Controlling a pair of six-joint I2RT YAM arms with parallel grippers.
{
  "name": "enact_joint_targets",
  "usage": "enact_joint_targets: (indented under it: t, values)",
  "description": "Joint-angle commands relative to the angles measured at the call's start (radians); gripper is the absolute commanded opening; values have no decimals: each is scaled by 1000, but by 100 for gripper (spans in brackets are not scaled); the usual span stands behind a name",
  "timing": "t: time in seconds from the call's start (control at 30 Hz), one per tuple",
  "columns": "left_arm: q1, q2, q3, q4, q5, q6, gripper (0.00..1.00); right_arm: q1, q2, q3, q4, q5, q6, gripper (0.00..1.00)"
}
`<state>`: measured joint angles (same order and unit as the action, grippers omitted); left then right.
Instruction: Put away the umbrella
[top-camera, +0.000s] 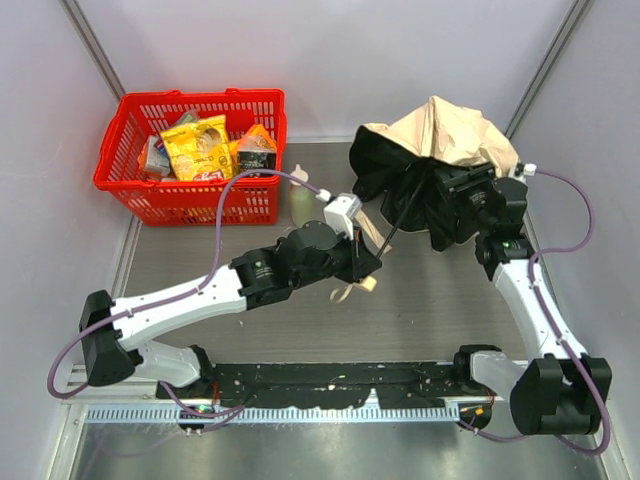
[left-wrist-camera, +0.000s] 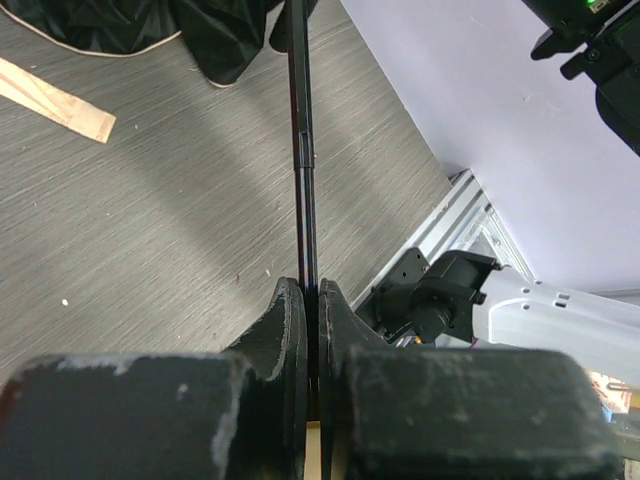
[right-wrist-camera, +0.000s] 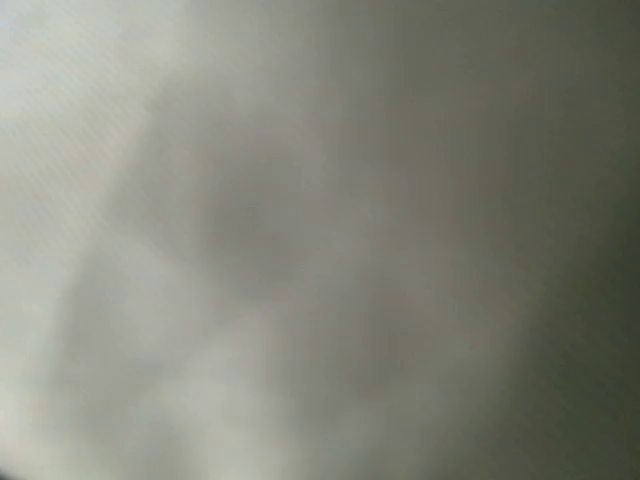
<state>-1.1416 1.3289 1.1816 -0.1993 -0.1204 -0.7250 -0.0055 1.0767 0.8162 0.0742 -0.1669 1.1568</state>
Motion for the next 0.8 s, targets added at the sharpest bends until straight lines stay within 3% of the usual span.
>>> enact_joint_targets:
  t: [0.0, 0.13, 0.33, 0.53, 0.77]
  values:
    - [-12, -28, 58, 126, -27, 38, 0, 6, -99, -15, 104, 44, 15, 56]
    - [-1, -49, 27, 191, 13, -22, 0, 6, -158, -107, 226, 49, 136, 58]
    - [5, -50, -8, 353, 116, -129, 0, 6, -92, -120, 397, 3, 234, 60]
    - [3, -51, -57, 471, 183, -214, 0, 6, -67, -160, 452, 50, 337, 59]
    - [5, -51, -112, 554, 202, -281, 0, 6, -47, -230, 660, 125, 405, 57]
